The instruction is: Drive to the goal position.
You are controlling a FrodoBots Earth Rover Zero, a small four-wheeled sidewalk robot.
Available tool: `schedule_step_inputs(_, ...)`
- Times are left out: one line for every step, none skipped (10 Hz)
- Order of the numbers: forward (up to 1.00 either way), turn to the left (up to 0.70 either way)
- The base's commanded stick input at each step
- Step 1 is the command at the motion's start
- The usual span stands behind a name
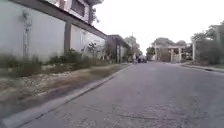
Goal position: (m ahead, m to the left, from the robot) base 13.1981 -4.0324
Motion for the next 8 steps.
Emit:
schedule_step_inputs(1.00, 0.00)
schedule_step_inputs(1.00, 0.00)
schedule_step_inputs(1.00, 0.00)
schedule_step_inputs(1.00, -0.33)
schedule_step_inputs(1.00, -0.40)
schedule_step_inputs(1.00, -0.40)
schedule_step_inputs(1.00, -0.40)
schedule_step_inputs(1.00, -0.40)
